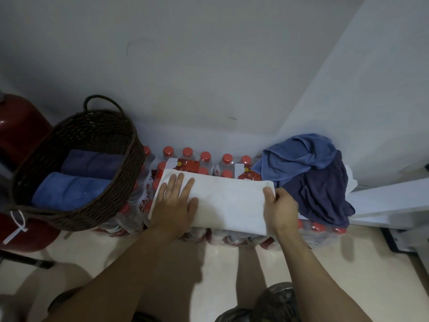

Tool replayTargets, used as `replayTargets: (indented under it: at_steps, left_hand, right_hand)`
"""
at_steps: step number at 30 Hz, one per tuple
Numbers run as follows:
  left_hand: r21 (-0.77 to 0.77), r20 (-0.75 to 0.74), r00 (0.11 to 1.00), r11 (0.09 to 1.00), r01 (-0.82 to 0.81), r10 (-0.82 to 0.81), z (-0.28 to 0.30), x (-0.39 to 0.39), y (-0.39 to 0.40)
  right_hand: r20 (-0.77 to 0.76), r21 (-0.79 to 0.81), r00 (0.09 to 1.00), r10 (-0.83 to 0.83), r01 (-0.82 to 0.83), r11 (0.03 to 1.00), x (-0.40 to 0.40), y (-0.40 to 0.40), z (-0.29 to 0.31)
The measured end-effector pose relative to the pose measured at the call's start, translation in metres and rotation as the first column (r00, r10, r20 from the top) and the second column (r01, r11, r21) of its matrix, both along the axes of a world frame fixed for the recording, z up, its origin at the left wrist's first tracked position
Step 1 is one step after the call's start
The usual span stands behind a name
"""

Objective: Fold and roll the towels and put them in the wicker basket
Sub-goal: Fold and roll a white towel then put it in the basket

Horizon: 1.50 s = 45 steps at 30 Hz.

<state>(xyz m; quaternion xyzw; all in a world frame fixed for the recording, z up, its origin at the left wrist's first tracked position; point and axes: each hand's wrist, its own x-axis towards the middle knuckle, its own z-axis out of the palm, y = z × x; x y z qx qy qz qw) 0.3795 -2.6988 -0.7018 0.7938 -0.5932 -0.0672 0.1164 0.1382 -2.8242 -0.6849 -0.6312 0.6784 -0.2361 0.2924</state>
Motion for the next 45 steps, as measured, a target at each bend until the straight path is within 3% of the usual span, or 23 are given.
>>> replayTargets:
  at_steps: [6, 10, 15, 18, 20, 23, 24, 26, 29, 33, 36, 41, 45]
  left_hand:
    - [0.003, 0.028, 0.998, 0.999, 0.049, -0.049, -0.002, -0.003, -0.003]
    - [0.020, 0.080, 0.995, 0.999, 0.051, -0.052, -0.008, -0.015, -0.004]
    - [0.106, 0.003, 0.999, 0.993, 0.052, -0.053, -0.004, -0.015, -0.006]
    - [0.089, -0.210, 0.977, 0.994, 0.063, -0.043, 0.003, -0.005, -0.008]
    - [0.054, -0.320, 0.947, 0.999, 0.002, 0.016, 0.020, 0.004, -0.010]
    - [-0.132, -0.276, 0.942, 0.963, -0.235, 0.192, 0.042, 0.016, -0.009]
    - [-0.129, -0.291, 0.924, 0.947, -0.295, 0.248, 0.047, 0.021, -0.008]
    - [0.038, -0.383, 0.863, 0.939, -0.342, 0.330, 0.050, 0.030, -0.003]
    - [0.266, -0.490, 0.788, 0.925, -0.273, 0.373, 0.046, 0.043, 0.004]
    - [0.277, -0.602, 0.723, 0.938, -0.209, 0.339, 0.046, 0.054, 0.011]
    - [0.288, -0.608, 0.742, 0.949, -0.127, 0.283, 0.047, 0.056, 0.016]
    - [0.370, -0.663, 0.638, 0.913, -0.173, 0.390, 0.049, 0.063, 0.015]
    - [0.377, -0.637, 0.686, 0.918, -0.120, 0.351, 0.052, 0.057, 0.017]
  right_hand:
    - [-0.082, 0.008, 0.995, -0.062, 0.063, 0.998, -0.007, -0.010, -0.001]
    - [-0.012, 0.038, 0.996, -0.083, 0.084, 0.996, -0.017, -0.009, 0.010]
    - [0.042, 0.077, 0.999, 0.011, -0.014, 0.997, -0.008, -0.014, 0.056]
    - [0.093, 0.089, 0.989, 0.116, -0.124, 0.988, 0.014, -0.015, 0.082]
    - [0.178, 0.124, 0.975, 0.131, -0.155, 0.980, 0.036, -0.011, 0.092]
    - [0.248, 0.179, 0.955, 0.160, -0.208, 0.962, 0.072, -0.001, 0.095]
    - [0.272, 0.201, 0.947, 0.168, -0.227, 0.953, 0.085, 0.004, 0.094]
    - [0.334, 0.229, 0.925, 0.179, -0.264, 0.937, 0.108, 0.014, 0.090]
    - [0.340, 0.207, 0.918, 0.207, -0.287, 0.935, 0.138, 0.030, 0.075]
    - [0.403, 0.215, 0.896, 0.187, -0.291, 0.932, 0.165, 0.050, 0.056]
    - [0.396, 0.283, 0.901, 0.179, -0.305, 0.910, 0.179, 0.060, 0.043]
    - [0.316, 0.351, 0.918, 0.241, -0.349, 0.869, 0.191, 0.060, 0.039]
    - [0.308, 0.473, 0.915, 0.260, -0.385, 0.792, 0.190, 0.050, 0.044]
